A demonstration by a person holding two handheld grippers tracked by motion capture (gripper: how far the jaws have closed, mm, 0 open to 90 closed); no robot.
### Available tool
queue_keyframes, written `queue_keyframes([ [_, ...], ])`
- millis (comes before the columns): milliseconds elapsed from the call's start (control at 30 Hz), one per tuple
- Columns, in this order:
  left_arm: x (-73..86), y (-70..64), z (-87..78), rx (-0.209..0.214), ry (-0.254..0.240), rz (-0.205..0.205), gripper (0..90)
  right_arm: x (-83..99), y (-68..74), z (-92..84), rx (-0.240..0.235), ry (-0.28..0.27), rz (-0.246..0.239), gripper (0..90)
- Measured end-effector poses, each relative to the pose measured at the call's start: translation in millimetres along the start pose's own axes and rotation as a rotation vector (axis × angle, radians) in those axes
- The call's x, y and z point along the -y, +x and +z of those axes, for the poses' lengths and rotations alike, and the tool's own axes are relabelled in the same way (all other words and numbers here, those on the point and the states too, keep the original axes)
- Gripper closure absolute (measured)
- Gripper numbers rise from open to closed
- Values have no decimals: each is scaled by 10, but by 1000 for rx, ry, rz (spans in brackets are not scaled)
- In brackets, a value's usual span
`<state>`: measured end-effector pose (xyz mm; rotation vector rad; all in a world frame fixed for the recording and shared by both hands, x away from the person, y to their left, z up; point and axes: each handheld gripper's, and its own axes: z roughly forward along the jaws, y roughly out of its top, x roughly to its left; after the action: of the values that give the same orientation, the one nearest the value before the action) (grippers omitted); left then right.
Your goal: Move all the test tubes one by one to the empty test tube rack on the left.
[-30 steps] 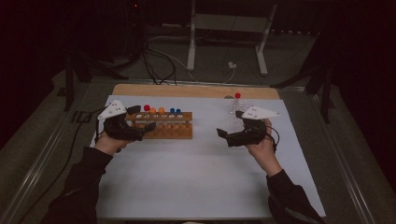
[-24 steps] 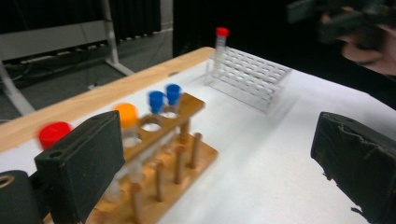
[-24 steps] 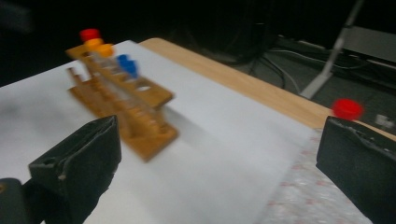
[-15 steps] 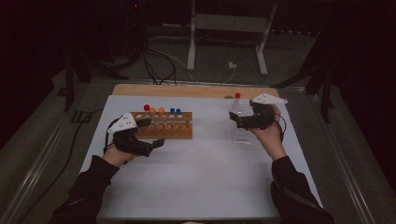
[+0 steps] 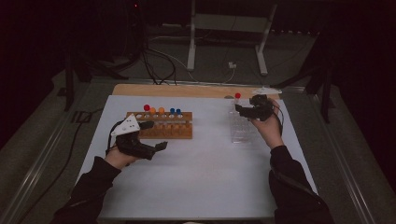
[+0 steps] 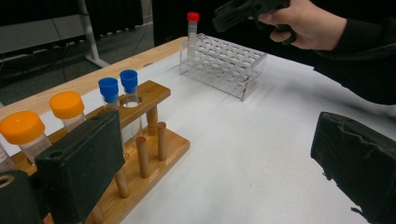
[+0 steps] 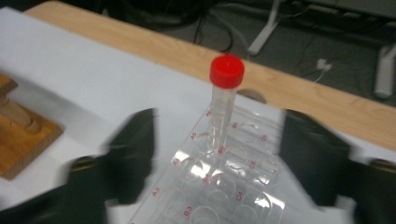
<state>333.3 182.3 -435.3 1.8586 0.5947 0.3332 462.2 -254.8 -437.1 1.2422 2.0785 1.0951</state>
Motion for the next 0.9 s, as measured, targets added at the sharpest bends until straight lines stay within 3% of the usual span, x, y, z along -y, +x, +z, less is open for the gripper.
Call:
queue_keyframes([
  [333,4,4,2,1,3,1,35,-29,-118,273,0,69,41,533],
  [633,-1,9,-12,3,1,-2,35,-88,-130,413,-16,89,49,605],
  [900,9,27,-21,0,-1,-5,35,-95,-127,471,-27,84,36,731],
])
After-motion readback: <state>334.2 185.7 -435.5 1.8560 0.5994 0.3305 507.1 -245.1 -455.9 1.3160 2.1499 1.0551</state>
